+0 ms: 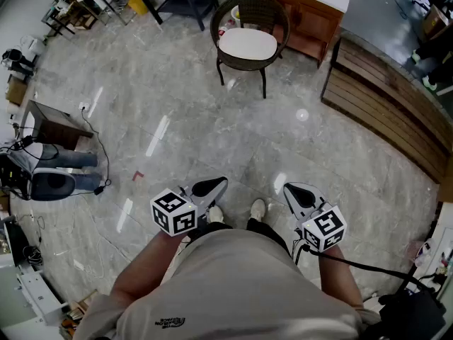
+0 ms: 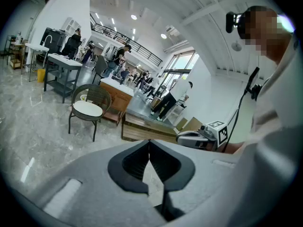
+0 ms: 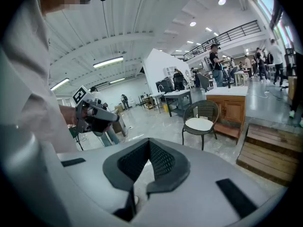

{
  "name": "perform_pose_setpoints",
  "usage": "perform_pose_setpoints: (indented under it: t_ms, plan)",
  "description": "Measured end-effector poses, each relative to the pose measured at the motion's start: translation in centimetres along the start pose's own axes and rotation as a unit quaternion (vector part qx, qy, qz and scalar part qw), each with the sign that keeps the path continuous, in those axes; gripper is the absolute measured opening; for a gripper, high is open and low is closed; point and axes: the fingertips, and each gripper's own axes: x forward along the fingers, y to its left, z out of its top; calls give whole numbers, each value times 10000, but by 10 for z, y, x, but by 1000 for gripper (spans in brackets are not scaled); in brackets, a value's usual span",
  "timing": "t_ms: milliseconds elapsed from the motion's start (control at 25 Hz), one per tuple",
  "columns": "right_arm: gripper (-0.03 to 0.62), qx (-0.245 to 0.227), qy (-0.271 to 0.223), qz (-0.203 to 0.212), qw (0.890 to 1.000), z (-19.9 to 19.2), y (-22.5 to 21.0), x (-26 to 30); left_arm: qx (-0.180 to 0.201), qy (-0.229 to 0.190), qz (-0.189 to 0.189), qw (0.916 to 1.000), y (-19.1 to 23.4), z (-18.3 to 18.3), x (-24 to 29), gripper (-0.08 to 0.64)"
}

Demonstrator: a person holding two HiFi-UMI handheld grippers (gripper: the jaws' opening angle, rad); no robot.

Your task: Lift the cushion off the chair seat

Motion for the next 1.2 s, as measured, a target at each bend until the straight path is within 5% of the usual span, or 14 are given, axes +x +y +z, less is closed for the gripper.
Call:
perform_pose_setpoints:
  t_ms: [600,840,1200]
  plan:
    - [15,-168,-61,156,9997,19,-12,11,-167,-112,268,9994,16,7,4,8]
    - [130,-246,-53,103,9996,44,-31,53,-623,-302,398,9968,64,21,12,9]
    - [138,-222,108,-240,9994,110,-83,147,-1262,-605,-256,9898,174,93,64,121]
